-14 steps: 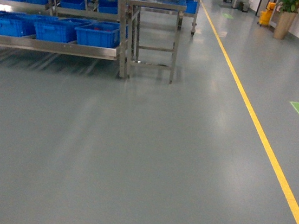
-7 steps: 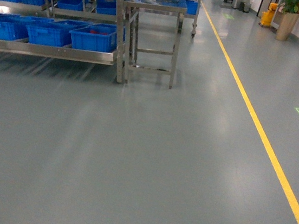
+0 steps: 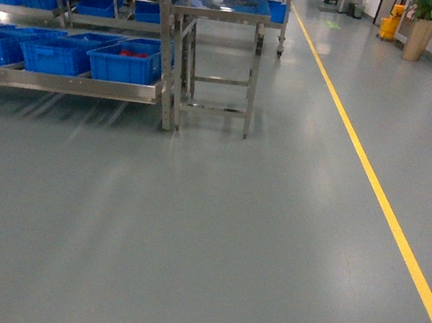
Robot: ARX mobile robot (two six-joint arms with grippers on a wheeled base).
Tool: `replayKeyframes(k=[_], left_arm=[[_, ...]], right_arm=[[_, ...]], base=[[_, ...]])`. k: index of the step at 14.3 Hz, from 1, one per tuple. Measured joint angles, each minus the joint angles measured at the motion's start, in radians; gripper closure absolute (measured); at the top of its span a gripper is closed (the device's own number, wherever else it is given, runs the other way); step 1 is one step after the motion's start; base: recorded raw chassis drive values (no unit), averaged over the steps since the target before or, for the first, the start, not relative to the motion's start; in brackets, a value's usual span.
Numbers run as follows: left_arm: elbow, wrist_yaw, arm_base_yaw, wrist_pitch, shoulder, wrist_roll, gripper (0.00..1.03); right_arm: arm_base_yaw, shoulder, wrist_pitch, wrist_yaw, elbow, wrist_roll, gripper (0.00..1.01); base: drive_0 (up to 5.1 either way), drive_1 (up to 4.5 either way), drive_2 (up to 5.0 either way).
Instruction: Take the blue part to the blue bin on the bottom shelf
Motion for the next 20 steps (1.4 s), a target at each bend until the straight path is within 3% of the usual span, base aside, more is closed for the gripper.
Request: replayKeyframes(k=[20], left_arm=[[0.0, -0.001, -0.001, 0.002, 0.0, 0.0, 0.59]], right_arm=[[0.0, 0.0, -0.002, 0.0, 0.0, 0.0, 0.03]], base=[[-0.1, 3.93, -4.1]])
